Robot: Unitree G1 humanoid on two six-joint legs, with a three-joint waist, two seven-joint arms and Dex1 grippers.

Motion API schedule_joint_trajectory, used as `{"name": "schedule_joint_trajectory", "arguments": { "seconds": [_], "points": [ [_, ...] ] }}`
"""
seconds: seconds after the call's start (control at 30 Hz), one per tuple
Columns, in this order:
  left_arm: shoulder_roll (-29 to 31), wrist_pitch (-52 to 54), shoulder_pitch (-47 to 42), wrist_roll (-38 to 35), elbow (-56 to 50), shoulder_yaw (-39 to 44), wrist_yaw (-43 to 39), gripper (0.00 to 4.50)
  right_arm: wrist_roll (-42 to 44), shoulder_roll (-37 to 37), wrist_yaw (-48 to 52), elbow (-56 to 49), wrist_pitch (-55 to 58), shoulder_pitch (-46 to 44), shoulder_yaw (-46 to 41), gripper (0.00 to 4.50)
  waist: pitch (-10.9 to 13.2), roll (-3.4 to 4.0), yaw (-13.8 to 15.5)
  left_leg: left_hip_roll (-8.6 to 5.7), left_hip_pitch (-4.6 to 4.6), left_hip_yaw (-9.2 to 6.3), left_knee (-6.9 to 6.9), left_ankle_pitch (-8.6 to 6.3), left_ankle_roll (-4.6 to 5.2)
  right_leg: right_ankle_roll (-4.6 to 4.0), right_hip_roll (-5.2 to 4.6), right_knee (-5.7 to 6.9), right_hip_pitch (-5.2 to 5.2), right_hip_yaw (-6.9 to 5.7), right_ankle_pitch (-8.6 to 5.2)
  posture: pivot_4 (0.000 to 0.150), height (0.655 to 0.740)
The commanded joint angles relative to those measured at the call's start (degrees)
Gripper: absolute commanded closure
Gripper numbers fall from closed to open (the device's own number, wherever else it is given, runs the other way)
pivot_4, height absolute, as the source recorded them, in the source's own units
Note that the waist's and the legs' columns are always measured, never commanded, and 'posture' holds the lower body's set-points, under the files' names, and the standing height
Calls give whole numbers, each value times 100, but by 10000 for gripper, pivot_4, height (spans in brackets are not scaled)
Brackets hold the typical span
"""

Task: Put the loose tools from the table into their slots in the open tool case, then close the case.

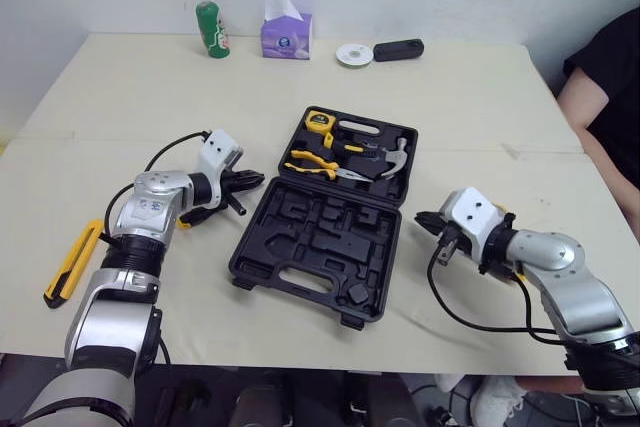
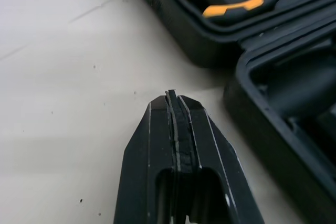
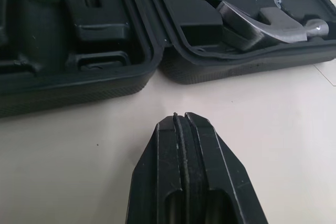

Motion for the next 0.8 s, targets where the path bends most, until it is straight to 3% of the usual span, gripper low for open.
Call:
{"name": "schedule_joint_trajectory", "arguments": {
  "seconds": [0.03, 0.57, 0.8],
  "points": [
    [-80, -220, -295, 103, 255, 12, -129, 45000, -279, 18, 19, 38, -186, -182, 171, 44492, 0, 0, 3, 0, 0, 0, 2, 0, 0, 0, -1, 0, 1, 0, 0, 1500, 7400],
    [-561, -797, -580, 341, 926, 37, -272, 45000, -677, 316, 123, 762, -695, -564, 497, 44492, 1, -2, 10, -2, -2, -3, 3, 0, 1, 0, -2, 1, 1, -3, 0, 1500, 7400],
    [-443, -1045, -305, 345, 383, -46, -866, 45000, -823, 407, 234, 1161, -1297, -754, 559, 44492, 1, -2, 1, -1, -3, -4, 3, 0, 2, 1, -2, 0, 2, -6, 0, 1500, 7400]
  ]
}}
